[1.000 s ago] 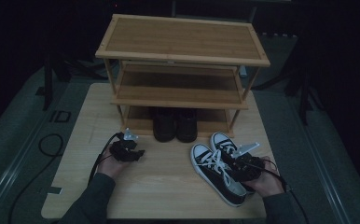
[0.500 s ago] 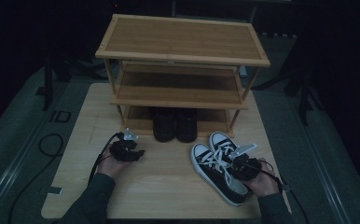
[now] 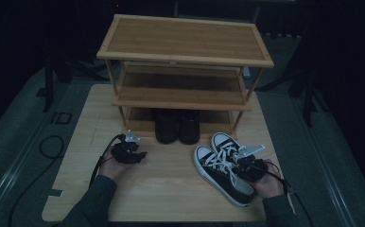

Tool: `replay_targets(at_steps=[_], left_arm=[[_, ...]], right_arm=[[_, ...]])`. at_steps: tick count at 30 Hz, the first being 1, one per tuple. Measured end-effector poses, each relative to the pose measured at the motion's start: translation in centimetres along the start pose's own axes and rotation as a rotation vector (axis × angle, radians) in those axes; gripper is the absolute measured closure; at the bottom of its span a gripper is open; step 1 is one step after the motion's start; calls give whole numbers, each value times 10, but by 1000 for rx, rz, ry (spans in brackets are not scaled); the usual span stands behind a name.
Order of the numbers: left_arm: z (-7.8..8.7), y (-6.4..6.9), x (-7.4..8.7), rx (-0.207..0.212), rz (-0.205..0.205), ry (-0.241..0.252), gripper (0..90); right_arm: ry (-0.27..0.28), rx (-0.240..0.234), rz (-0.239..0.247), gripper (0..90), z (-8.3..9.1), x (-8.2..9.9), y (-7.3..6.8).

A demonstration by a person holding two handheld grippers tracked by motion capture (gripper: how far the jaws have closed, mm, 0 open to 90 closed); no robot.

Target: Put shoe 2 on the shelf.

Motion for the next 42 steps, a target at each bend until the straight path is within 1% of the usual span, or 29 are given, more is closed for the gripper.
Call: replay_targets(at_steps=[2,5,9,14,20,24,27,31,36,37,42], left_arm=[[0,0,0,0,0,0,521],[0,0,0,0,0,1,521],[0,0,0,0,0,0,521],[0,0,0,0,0,0,521],[0,0,0,0,-4,-3,521],[0,0,0,1,-4,-3,521],[0,0,0,0,-3,-3,521],[0,0,0,0,-3,-3,521],[0,0,0,0,-3,-3,521],[0,0,0,0,-4,-4,520],[0,0,0,0,-3,-3,520]], right_arm=[[7,-7,-10,850,1,-1,3],[13,-14,-8,850,3,-1,5],[9,-14,17,849,10,-3,8],[4,-21,46,847,14,-6,9],[12,-44,63,847,18,-13,9],[15,-46,69,846,21,-16,10],[15,-50,97,845,25,-21,10],[26,-62,103,845,31,-26,11],[44,-69,122,844,37,-33,11],[44,-72,122,843,38,-34,11],[38,-76,152,842,42,-40,11]])
Point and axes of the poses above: each handheld gripper's, and its own axes: z roughly backward along the jaws, x roughly out of its underside, y roughly to its right, the point moved 6 cm from there along -z, roughly forward along the jaws, and after that the axes turned 1 degree about -x, right-handed, at the moved point
